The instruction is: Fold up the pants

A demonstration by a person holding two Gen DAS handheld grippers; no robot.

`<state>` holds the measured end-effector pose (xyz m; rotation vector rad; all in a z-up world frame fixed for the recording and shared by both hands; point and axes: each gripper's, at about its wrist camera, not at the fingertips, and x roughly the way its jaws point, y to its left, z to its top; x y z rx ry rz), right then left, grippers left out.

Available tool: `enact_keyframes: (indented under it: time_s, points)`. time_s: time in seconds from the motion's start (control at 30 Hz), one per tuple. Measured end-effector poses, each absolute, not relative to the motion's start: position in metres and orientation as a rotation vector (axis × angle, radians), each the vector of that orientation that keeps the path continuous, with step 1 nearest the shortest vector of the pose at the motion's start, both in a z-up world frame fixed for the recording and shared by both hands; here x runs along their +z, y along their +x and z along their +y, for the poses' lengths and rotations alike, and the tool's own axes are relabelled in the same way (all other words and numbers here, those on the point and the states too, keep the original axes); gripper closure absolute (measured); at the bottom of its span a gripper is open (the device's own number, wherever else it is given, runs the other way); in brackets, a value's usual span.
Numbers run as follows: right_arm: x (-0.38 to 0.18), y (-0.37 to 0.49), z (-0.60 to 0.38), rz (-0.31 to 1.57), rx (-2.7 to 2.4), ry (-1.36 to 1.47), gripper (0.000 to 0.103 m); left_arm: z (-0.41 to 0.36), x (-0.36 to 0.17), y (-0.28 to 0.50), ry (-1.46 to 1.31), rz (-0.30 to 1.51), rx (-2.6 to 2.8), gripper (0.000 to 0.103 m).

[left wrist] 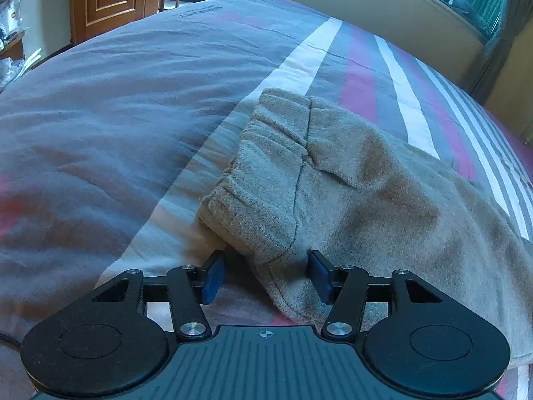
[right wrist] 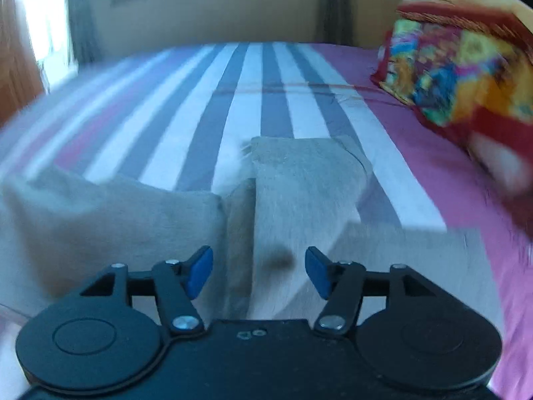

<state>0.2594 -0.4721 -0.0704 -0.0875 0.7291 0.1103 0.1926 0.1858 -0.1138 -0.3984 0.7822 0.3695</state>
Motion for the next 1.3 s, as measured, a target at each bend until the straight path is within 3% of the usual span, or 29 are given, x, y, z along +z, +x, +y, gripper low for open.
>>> enact_keyframes:
  time_s: [0.07, 0.1, 0.33, 0.53, 0.57, 0.63, 0.7, 1.0, 1.1, 1.3]
  points:
    - [-0.077, 0.275, -0.471, 0.779, 0.105, -0.148, 0.097, 0.187, -0.114, 0.193, -0.403, 0.786, 0.367, 0.047]
    - [-0.08, 0.276, -0.474, 0.785, 0.1, -0.143, 0.1, 0.188, -0.114, 0.193, -0.406, 0.787, 0.366, 0.047]
    - [-0.067, 0.202, -0.525, 0.726, 0.067, -0.002, 0.099, 0.188, -0.115, 0.193, -0.399, 0.783, 0.367, 0.047]
    - [-0.108, 0.2, -0.556, 0.862, 0.012, 0.07, 0.1, 0.188, -0.115, 0.192, -0.4, 0.782, 0.366, 0.046]
    - [-0.107, 0.199, -0.554, 0.858, 0.012, 0.056, 0.094, 0.187, -0.115, 0.192, -0.397, 0.783, 0.365, 0.046]
    - [-0.09, 0.19, -0.542, 0.757, -0.004, -0.02, 0.06, 0.187, -0.116, 0.193, -0.393, 0.782, 0.366, 0.046]
    - [-0.076, 0.188, -0.531, 0.673, 0.023, -0.078, 0.05, 0.186, -0.117, 0.193, -0.388, 0.783, 0.369, 0.046]
    - [-0.083, 0.261, -0.475, 0.678, 0.119, -0.408, 0.071, 0.187, -0.117, 0.193, -0.4, 0.785, 0.362, 0.045]
    - [-0.082, 0.28, -0.471, 0.708, 0.12, -0.451, 0.098, 0.187, -0.117, 0.193, -0.402, 0.782, 0.362, 0.045]
    - [-0.033, 0.251, -0.514, 0.536, 0.046, -0.206, 0.098, 0.187, -0.118, 0.192, -0.399, 0.777, 0.357, 0.045]
